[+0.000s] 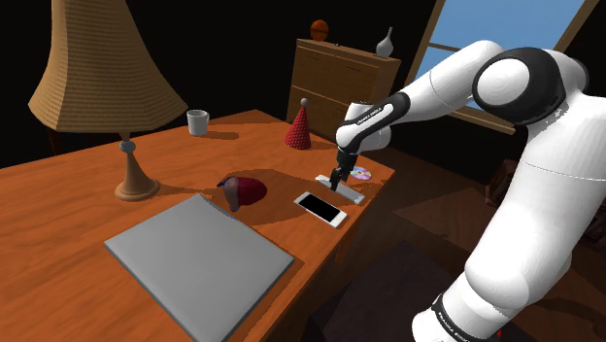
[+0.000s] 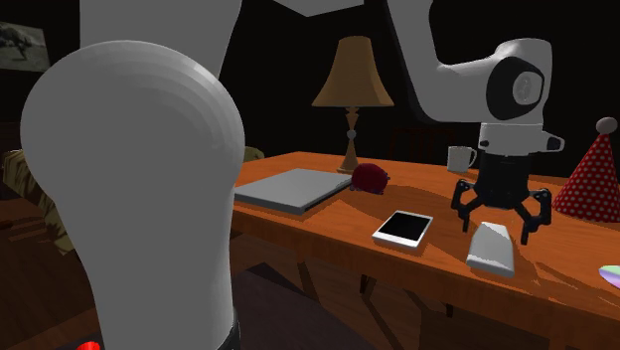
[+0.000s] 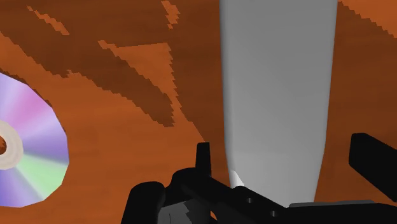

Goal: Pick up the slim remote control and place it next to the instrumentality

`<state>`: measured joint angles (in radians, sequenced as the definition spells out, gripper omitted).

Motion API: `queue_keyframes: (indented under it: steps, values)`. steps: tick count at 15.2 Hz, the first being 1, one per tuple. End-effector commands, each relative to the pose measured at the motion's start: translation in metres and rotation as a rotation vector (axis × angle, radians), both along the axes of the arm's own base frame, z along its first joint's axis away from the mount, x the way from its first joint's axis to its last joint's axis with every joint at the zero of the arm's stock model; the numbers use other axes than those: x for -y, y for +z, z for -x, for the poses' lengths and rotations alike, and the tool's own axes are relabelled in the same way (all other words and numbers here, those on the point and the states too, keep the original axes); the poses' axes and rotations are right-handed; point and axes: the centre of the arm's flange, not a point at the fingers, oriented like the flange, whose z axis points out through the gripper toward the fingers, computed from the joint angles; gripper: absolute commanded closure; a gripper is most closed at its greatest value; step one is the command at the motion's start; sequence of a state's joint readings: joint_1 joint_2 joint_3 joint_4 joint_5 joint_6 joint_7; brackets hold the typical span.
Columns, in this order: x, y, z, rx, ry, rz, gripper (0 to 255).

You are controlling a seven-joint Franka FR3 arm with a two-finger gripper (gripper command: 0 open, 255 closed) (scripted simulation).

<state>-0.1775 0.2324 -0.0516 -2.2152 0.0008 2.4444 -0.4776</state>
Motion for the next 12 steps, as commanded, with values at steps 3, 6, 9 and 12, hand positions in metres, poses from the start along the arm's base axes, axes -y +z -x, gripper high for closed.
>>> queue_keyframes:
  steps: [3, 6, 9, 12]
  values:
    - [0.000, 0.040, 0.000, 0.000, 0.000, 0.000, 0]
    - [-0.001, 0.050, 0.000, 0.000, 0.000, 0.000, 0]
    - [-0.001, 0.050, 0.000, 0.000, 0.000, 0.000, 0]
    - [-0.001, 0.050, 0.000, 0.000, 0.000, 0.000, 0]
